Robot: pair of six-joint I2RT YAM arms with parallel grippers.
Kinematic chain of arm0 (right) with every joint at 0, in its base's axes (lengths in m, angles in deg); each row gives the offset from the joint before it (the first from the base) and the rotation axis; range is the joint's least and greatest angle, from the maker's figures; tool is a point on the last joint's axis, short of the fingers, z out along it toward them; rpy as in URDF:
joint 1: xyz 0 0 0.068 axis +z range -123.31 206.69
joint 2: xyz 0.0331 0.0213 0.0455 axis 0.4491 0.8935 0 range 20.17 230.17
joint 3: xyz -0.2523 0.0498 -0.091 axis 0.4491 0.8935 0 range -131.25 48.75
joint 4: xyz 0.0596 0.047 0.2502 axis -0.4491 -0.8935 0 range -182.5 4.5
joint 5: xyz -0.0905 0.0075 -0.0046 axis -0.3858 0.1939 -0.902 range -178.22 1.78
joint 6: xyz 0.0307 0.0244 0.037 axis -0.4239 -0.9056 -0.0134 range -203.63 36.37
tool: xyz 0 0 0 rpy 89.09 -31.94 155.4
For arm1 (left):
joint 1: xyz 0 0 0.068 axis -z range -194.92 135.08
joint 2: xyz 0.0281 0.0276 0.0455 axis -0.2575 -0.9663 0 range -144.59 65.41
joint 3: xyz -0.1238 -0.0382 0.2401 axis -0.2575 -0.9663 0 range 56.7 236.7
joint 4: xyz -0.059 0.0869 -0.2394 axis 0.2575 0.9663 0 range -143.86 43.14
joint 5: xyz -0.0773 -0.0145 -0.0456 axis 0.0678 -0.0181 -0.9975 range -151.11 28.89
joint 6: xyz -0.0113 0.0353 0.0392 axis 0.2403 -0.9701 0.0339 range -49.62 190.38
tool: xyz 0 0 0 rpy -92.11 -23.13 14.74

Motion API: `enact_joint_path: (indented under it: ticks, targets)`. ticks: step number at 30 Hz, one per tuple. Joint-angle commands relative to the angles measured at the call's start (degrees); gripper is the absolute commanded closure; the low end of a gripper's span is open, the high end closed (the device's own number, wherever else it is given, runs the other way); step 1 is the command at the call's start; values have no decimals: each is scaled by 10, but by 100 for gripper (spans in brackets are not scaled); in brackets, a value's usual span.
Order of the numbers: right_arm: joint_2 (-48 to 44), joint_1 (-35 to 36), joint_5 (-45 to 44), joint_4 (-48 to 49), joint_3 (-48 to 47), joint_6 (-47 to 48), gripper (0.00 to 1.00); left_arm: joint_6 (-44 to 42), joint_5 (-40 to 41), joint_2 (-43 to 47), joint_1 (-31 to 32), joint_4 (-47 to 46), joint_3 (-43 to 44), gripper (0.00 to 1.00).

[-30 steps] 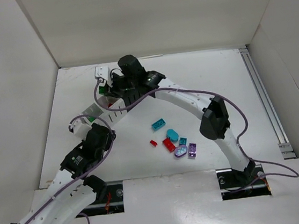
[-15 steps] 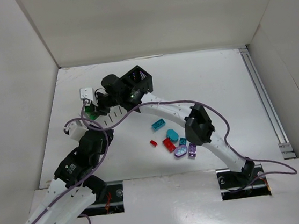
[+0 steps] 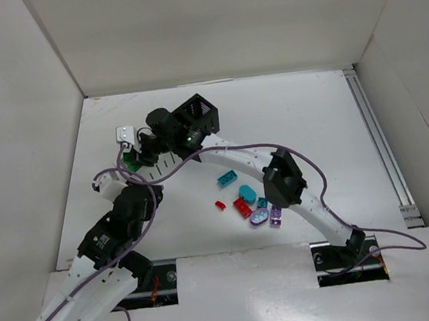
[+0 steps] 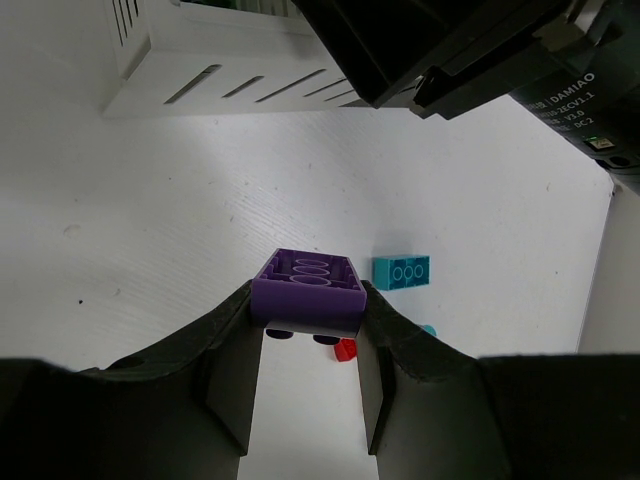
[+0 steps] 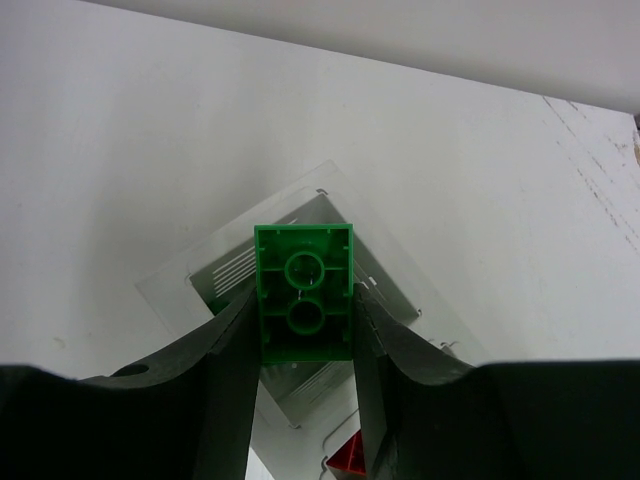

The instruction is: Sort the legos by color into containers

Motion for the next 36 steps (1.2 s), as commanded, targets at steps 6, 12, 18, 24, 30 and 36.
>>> enact_joint_path:
  ticks: [6, 12, 18, 24, 30, 36]
  targets:
    - [-48, -1, 9, 37, 13, -6, 43, -14, 9, -6, -1, -21, 29, 100]
    - [-66, -1, 21, 42, 26, -1, 34, -14, 9, -6, -1, -21, 34, 100]
    - [-114, -1, -10, 48, 64, 17, 30, -20, 9, -1, -1, -15, 39, 100]
    - [-230, -36, -44, 72, 178, 30, 19, -20, 14, -6, -1, -15, 58, 100]
    - [-389, -111, -55, 95, 378, 69, 0, -40, 19, -45, -1, -59, 76, 100]
    - [-568, -185, -131, 107, 599, 82, 0, -81, 26, -155, -1, -140, 113, 100]
